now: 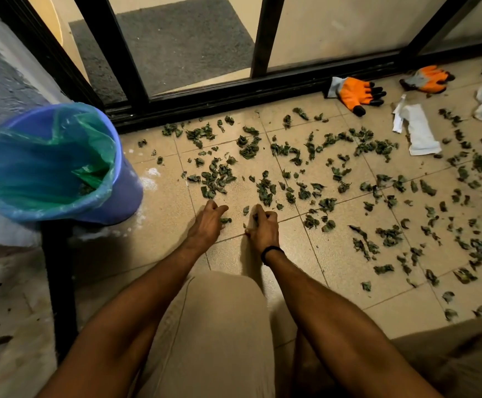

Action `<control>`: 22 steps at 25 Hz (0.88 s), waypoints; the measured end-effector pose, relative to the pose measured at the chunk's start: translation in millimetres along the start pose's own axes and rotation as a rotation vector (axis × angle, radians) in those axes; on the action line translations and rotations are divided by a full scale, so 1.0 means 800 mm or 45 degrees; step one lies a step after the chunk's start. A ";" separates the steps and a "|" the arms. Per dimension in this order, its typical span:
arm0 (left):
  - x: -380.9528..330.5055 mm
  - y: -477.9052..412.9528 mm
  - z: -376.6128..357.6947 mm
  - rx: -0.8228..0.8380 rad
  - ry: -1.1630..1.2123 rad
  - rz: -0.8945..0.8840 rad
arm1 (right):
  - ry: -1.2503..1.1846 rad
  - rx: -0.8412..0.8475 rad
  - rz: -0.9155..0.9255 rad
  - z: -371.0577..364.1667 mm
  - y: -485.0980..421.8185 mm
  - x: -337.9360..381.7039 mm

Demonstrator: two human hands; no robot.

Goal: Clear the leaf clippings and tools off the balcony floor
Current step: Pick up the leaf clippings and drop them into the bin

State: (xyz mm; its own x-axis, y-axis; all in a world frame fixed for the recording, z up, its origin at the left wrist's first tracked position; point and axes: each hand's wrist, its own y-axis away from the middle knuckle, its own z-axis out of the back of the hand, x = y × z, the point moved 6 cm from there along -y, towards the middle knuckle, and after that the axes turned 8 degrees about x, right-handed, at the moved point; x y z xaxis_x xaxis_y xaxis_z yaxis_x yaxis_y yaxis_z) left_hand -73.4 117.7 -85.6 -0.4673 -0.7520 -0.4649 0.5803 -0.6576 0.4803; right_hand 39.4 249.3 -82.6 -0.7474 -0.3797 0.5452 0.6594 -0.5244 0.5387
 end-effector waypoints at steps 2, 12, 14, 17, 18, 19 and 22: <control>0.000 -0.001 -0.009 -0.011 -0.055 -0.004 | 0.073 -0.051 0.108 0.005 -0.012 0.007; 0.009 0.017 0.007 -0.219 0.025 0.066 | 0.295 -0.024 0.279 -0.023 -0.020 0.023; 0.012 0.024 0.022 -0.300 0.107 0.079 | 0.372 0.017 0.298 -0.030 -0.018 0.021; 0.006 0.036 0.049 -0.403 0.206 0.070 | 0.453 0.021 0.334 -0.038 -0.019 0.027; -0.001 0.042 0.062 -0.440 0.245 0.056 | 0.380 -0.003 0.287 -0.035 -0.019 0.029; -0.009 0.048 0.078 -0.485 0.290 0.031 | 0.304 -0.024 0.222 -0.032 -0.020 0.030; -0.034 0.077 0.148 -0.700 0.433 -0.067 | -0.185 0.039 -0.142 -0.025 -0.028 0.036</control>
State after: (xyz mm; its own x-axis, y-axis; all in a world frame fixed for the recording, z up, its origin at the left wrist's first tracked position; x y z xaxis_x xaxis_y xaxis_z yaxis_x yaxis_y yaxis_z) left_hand -104.0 92.4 44.6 -0.3195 -0.6034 -0.7306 0.8613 -0.5063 0.0414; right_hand 1.5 234.7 -92.1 -0.7977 -0.2053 0.5670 0.5770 -0.5329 0.6189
